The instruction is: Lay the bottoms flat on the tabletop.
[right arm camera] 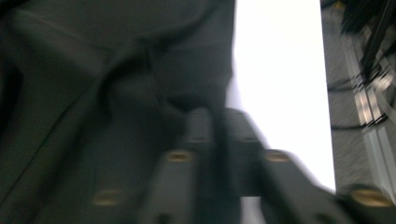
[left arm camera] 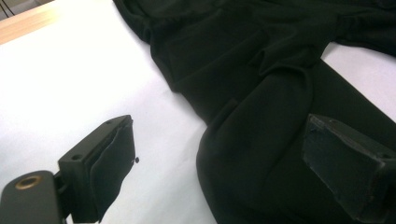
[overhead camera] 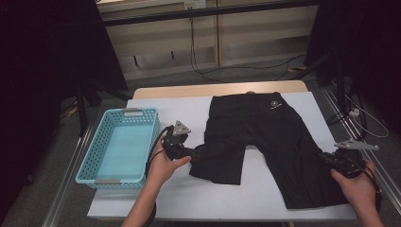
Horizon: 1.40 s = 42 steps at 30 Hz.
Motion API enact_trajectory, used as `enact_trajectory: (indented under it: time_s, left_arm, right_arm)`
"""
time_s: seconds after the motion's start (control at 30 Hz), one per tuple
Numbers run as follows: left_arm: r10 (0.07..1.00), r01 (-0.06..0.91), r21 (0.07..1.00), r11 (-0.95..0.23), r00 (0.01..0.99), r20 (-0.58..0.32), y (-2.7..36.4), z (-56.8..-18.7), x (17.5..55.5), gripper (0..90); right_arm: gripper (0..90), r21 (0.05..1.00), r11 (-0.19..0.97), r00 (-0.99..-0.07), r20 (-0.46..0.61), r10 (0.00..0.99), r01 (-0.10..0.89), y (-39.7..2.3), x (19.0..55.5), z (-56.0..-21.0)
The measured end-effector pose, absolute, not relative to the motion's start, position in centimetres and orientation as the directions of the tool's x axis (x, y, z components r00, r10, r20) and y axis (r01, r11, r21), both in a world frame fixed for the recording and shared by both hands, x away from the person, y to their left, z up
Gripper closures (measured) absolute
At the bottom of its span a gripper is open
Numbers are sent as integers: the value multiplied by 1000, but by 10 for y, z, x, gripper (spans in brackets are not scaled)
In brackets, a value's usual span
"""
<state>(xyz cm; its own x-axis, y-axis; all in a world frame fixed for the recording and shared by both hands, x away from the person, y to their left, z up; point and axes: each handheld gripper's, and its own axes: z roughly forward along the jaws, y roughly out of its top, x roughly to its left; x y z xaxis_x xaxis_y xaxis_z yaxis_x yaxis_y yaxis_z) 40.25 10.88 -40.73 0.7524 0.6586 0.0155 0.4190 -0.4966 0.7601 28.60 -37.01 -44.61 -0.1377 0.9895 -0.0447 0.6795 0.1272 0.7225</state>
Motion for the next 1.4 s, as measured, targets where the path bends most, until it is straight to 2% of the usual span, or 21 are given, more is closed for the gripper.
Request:
enact_trajectory:
  time_s: [0.1,0.23,0.33,0.5,0.7,0.93,1.23,1.4]
  left_arm:
    - [656,421,754,-503,754,17,109,-409,402,96]
    - [652,426,749,-507,758,11,110,-411,402,95]
    - [654,429,748,-506,756,9,111,-413,402,94]
    - [652,431,747,-506,759,4,111,-416,401,93]
    - [657,435,745,-506,754,6,115,-417,400,93]
    - [660,444,738,-508,751,2,117,-420,398,91]
    - [669,446,738,-506,743,9,123,-421,396,96]
    - [667,445,737,-509,745,10,125,-422,395,129]
  right_arm:
    - [582,730,157,-167,-59,984,666,-354,288,-442]
    - [499,743,193,-225,-59,973,641,-327,294,-438]
    - [464,747,252,-289,-83,954,615,-302,300,-436]
    - [413,761,278,-347,-74,935,586,-271,312,-434]
    - [367,778,276,-427,-11,904,565,-241,319,-435]
    - [366,778,312,-504,6,864,545,-211,322,-440]
    - [491,771,396,-628,8,778,500,-170,318,-442]
    - [512,756,440,-689,21,724,485,-152,307,-449]
